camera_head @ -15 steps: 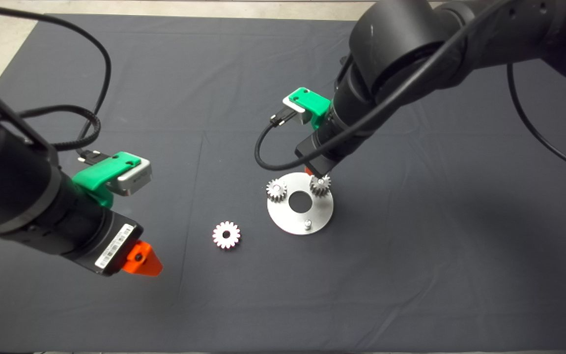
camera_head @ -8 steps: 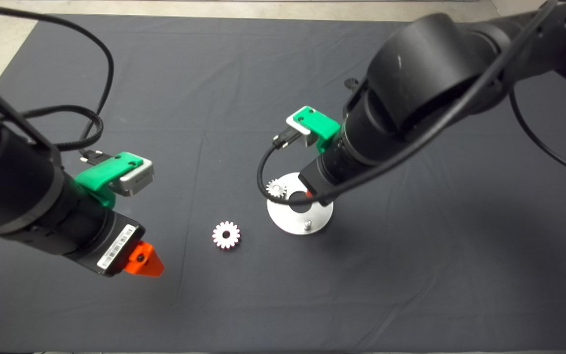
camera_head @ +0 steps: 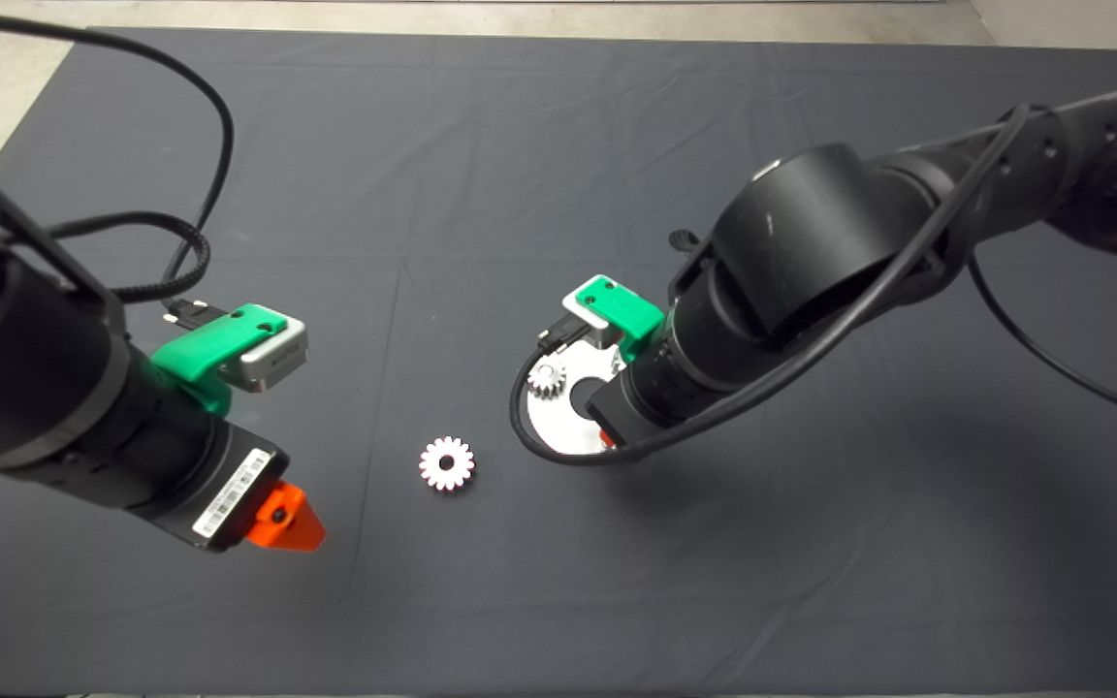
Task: Remove an incorrectly installed larger gear and replace it with the correct smaller gear
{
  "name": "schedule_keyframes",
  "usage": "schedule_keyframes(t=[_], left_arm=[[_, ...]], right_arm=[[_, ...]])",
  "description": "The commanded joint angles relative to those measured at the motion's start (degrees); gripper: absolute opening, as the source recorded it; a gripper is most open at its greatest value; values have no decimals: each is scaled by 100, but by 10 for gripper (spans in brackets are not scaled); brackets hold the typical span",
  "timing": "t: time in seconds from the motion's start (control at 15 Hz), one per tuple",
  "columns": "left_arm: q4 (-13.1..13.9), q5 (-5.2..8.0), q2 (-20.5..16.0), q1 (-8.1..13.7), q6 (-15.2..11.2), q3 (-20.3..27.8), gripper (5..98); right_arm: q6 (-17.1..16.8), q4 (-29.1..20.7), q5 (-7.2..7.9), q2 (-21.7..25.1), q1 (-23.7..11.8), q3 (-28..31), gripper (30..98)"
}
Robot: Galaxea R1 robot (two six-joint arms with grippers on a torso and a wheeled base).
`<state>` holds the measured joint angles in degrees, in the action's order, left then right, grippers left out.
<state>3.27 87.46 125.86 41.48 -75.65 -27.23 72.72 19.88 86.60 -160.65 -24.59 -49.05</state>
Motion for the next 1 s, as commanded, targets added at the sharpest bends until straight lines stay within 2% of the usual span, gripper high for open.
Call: schedule_keyframes(t=[0.0,0.27,0.67,0.93], left_arm=[[113,366,-23,123,-40,60,976],[113,369,-249,123,-46,9,976],[113,369,-249,123,-46,35,976],[113,369,-241,123,-46,35,976]], right_arm=[[23,431,-12,-33,-1,65,376],[14,595,15,-42,67,73,376],[-30,878,190,-24,270,64,377],[-38,930,226,-7,419,64,377]])
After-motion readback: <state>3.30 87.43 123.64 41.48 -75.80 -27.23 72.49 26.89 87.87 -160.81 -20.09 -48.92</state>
